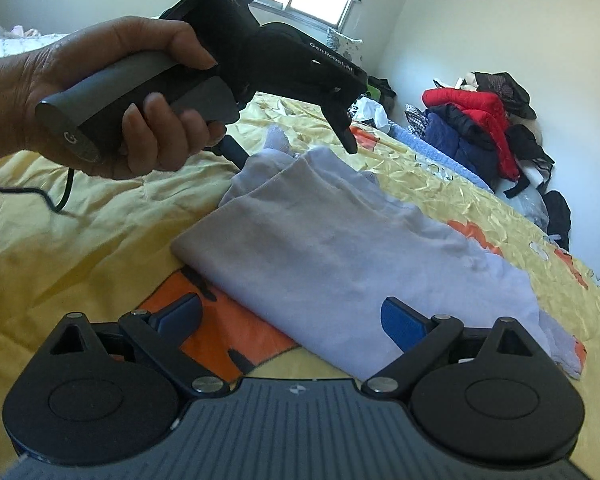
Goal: Fold small clothes
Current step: 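Reach both tools to the edges of the folded sweater, then close the left tool on the lace cuff while the right tool grips the sweater edge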
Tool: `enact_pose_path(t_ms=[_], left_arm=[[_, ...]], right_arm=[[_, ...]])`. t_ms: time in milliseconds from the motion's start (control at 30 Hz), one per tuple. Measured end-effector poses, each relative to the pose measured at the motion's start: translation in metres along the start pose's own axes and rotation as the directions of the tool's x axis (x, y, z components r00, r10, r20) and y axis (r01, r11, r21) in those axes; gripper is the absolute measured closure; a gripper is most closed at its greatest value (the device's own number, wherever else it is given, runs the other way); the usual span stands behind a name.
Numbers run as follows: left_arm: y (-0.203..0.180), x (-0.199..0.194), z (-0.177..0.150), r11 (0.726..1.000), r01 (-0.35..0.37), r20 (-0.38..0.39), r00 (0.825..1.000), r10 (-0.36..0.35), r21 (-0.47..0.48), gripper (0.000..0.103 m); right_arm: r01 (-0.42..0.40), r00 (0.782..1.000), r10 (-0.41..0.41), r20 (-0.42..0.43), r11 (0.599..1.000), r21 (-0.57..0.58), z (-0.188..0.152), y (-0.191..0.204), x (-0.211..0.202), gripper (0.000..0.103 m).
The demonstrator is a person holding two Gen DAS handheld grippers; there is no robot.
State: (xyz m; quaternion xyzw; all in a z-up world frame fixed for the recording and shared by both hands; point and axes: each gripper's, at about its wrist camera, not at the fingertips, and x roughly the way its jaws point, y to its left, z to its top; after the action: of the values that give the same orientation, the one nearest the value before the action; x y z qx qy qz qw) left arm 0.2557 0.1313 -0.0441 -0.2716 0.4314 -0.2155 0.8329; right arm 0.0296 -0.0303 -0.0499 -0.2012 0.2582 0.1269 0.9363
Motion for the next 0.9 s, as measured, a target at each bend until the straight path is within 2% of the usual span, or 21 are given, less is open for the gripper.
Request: enact_pose_path(t_ms=[133, 300, 467, 600, 700, 733, 800, 833, 867, 900], left_arm=[[-0.005, 0.011, 0.006, 1.000, 0.001, 0.012, 1.000, -0.001, 0.024, 0.001], [-0.012, 0.023, 0.012, 0.997, 0.016, 0.006, 1.000, -0.016, 0.078, 0.001], [-0.015, 0.031, 0.017, 0.992, 0.014, -0.001, 1.000, -0.014, 0.126, 0.011], [-0.014, 0.035, 0.020, 0.990, 0.028, 0.010, 0.999, -0.030, 0.136, 0.012], [-0.022, 0.040, 0.019, 0.981, 0.009, 0.008, 1.000, -0.011, 0.196, 0.025], [-0.025, 0.042, 0.018, 0.975, -0.006, -0.001, 1.000, 0.006, 0.220, 0.033], [-0.030, 0.043, 0.015, 0.963, -0.048, 0.012, 0.999, 0.046, 0.265, 0.043], [-0.033, 0.044, 0.014, 0.956, -0.069, 0.016, 0.998, 0.068, 0.285, 0.051], [-0.034, 0.045, 0.013, 0.950, -0.091, 0.019, 0.996, 0.089, 0.300, 0.061], [-0.035, 0.045, 0.012, 0.946, -0.108, 0.024, 0.994, 0.106, 0.305, 0.066]], right_arm=[[0.007, 1.000, -0.006, 0.008, 1.000, -0.010, 0.005, 0.003, 0.008, 0.013], [0.006, 0.999, -0.004, 0.033, 0.997, -0.076, 0.013, 0.019, 0.012, 0.033], [0.027, 0.998, -0.018, 0.059, 0.987, -0.158, 0.017, 0.032, 0.015, 0.041], [0.043, 0.997, -0.028, 0.076, 0.977, -0.207, 0.019, 0.041, 0.016, 0.046], [0.066, 0.995, -0.046, 0.089, 0.968, -0.240, 0.021, 0.046, 0.019, 0.051], [0.069, 0.995, -0.047, 0.090, 0.966, -0.249, 0.022, 0.048, 0.020, 0.052], [0.064, 0.995, -0.043, 0.088, 0.964, -0.260, 0.023, 0.050, 0.020, 0.062], [0.056, 0.996, -0.034, 0.085, 0.963, -0.262, 0.024, 0.051, 0.020, 0.066], [0.047, 0.996, -0.027, 0.080, 0.964, -0.263, 0.024, 0.051, 0.021, 0.074], [0.042, 0.997, -0.023, 0.074, 0.964, -0.263, 0.024, 0.052, 0.022, 0.079]])
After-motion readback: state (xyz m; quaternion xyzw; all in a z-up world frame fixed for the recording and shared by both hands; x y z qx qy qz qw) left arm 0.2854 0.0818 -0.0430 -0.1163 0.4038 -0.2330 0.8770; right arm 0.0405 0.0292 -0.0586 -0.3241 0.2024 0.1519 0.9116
